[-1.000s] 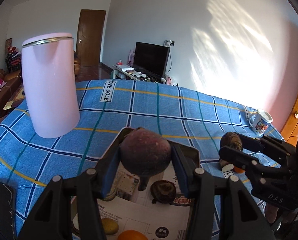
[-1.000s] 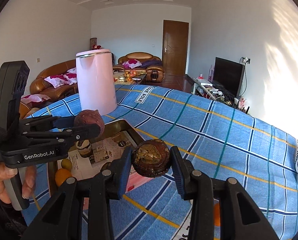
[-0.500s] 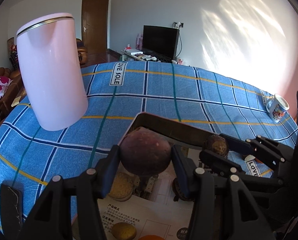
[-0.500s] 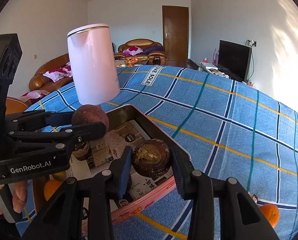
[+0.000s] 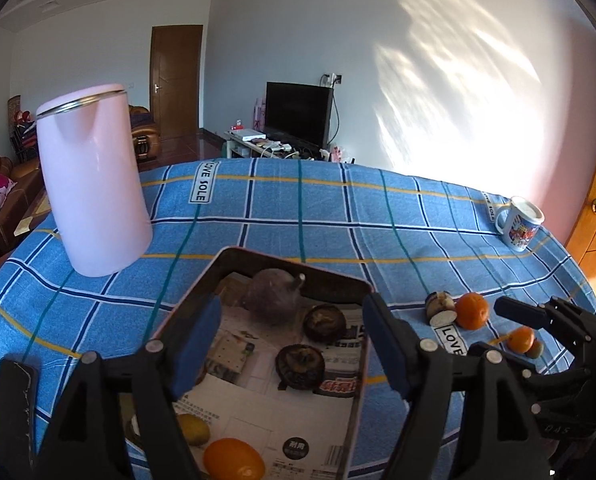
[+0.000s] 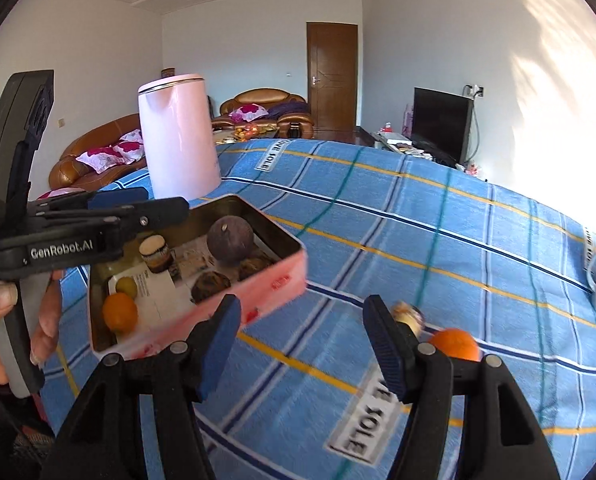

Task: Organize fruits
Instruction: 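Reach and grasp the small brown kiwi with the right gripper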

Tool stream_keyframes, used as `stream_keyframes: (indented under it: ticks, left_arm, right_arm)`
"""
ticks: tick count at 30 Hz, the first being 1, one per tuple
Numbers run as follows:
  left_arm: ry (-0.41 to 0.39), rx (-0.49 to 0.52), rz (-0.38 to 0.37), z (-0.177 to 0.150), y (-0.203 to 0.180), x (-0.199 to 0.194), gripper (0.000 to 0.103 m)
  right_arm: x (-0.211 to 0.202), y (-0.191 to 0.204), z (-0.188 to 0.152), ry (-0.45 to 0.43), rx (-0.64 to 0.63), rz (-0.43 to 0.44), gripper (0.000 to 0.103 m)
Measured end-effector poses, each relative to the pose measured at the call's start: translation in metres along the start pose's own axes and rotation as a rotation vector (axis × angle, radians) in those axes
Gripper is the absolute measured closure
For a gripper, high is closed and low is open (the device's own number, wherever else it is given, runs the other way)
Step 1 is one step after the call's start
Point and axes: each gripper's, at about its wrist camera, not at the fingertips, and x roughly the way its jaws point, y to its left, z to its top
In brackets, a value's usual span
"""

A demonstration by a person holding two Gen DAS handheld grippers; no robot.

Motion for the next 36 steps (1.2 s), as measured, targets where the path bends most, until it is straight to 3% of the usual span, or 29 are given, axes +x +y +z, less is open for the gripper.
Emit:
stream_keyframes:
  ticks: [6, 11, 17, 20, 24, 27, 28, 31, 36]
  left_arm:
    - [0.024, 0.049, -0.108, -0.012, -0.058, 0.001, 0.026]
    - [0.072, 0.125, -0.187, -0.03, -0.112, 0.012, 0.026]
    - [0.116, 0.198, -0.198, -0.045, -0.153, 0.026, 0.026]
    - [0.133, 0.211, -0.201, -0.048, -0.16, 0.03, 0.026]
    - [0.143, 0.218, -0.204, -0.048, -0.165, 0.034, 0.026]
    - [0.147, 0.224, -0.211, -0.047, -0.169, 0.034, 0.026]
    - [0.147, 0.229, -0.213, -0.047, -0.171, 0.034, 0.026]
    - [0.149, 0.241, -0.225, -0.047, -0.18, 0.035, 0.026]
    - [0.16, 0.266, -0.259, -0.047, -0.198, 0.039, 0.026]
  right_arm:
    - [-0.064, -0.067, -0.047, -0.007, 0.088, -0.179, 0.038]
    - [-0.086, -0.113, -0.077, 0.019, 0.18, -0.281, 0.038]
    - [-0.075, -0.126, -0.088, 0.056, 0.206, -0.264, 0.04]
    - [-0.068, -0.122, -0.088, 0.078, 0.186, -0.243, 0.051]
    - [-0.056, -0.121, -0.089, 0.12, 0.162, -0.209, 0.055]
    - [-0.044, -0.125, -0.097, 0.175, 0.184, -0.183, 0.066]
    - [-0.045, -0.126, -0.097, 0.171, 0.189, -0.172, 0.071]
    - [-0.049, -0.126, -0.097, 0.153, 0.196, -0.173, 0.073]
    - [-0.062, -0.131, -0.1, 0.094, 0.237, -0.264, 0.073]
